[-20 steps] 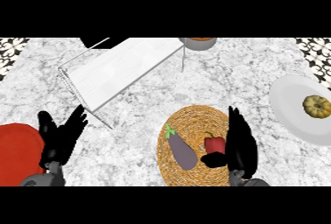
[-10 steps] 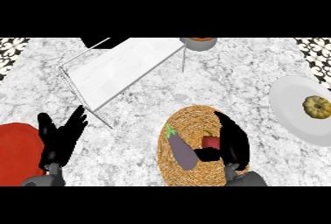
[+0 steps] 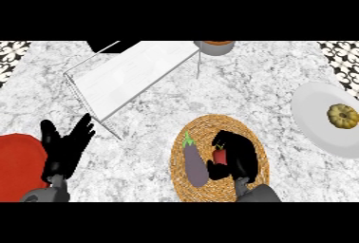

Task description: Pick the bell pepper from the placemat and place it in the tiered shelf

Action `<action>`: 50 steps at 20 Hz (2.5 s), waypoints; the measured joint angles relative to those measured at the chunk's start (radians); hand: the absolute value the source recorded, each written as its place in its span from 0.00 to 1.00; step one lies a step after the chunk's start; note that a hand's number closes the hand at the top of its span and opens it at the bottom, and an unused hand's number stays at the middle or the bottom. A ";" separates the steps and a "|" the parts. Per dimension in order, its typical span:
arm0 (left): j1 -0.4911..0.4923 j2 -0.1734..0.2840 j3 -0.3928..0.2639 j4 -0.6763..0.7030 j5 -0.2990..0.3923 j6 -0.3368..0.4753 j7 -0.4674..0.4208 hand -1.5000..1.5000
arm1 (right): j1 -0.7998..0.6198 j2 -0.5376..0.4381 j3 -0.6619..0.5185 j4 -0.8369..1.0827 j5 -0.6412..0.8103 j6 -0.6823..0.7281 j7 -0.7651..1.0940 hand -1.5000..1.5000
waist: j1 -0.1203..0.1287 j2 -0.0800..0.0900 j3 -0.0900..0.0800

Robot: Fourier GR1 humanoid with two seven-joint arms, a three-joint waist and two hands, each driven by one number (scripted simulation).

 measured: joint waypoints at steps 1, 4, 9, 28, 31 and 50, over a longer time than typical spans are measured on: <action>-0.004 0.002 0.002 0.006 0.000 -0.004 -0.004 0.50 | -0.011 0.001 0.023 0.008 -0.007 0.005 -0.014 1.00 | 0.001 0.000 0.000; -0.019 0.004 -0.005 0.008 0.001 -0.014 -0.001 0.50 | -0.074 0.005 0.133 0.023 -0.050 0.107 -0.084 1.00 | 0.030 0.007 0.002; -0.041 -0.014 -0.032 0.006 -0.008 -0.014 0.013 0.50 | -0.200 0.011 0.324 0.027 -0.161 0.324 -0.247 1.00 | 0.073 0.015 0.004; 0.004 0.001 0.004 -0.021 0.001 -0.006 0.018 0.50 | -0.704 0.013 0.053 -0.512 -0.563 0.516 0.100 1.00 | 0.006 0.003 0.003; 0.033 0.000 0.001 -0.041 -0.001 -0.012 0.010 0.50 | -0.814 0.013 -0.026 -0.461 -0.600 0.519 0.141 1.00 | 0.009 0.004 0.003; -0.020 0.002 0.013 0.002 -0.001 -0.023 0.013 0.50 | -1.362 -0.046 -0.391 0.296 -0.614 0.490 -0.121 1.00 | 0.024 0.013 0.002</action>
